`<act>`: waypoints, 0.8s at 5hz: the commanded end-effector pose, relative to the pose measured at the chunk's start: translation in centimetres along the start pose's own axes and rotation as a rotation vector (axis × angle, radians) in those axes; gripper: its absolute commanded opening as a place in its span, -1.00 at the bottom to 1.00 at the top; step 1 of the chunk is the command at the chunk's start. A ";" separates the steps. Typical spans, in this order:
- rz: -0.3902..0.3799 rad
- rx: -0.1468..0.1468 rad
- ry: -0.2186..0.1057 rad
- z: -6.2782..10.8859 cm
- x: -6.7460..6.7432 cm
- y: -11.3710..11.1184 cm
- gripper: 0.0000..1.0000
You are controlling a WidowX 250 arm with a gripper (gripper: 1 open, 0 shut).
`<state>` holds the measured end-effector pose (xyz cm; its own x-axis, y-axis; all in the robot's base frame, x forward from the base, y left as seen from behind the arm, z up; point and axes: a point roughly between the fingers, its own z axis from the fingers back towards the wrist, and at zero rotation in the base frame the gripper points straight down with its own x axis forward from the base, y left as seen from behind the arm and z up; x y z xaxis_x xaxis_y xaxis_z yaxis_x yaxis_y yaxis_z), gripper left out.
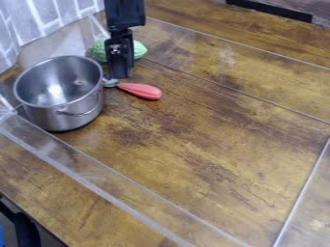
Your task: Move the pink spoon to the left side of the table
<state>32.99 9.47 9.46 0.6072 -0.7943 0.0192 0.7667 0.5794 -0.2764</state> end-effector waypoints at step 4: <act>-0.471 0.018 0.099 -0.2 3.7 0.0 1.00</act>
<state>35.15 6.45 7.54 0.2209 -0.9743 0.0434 0.9320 0.1977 -0.3037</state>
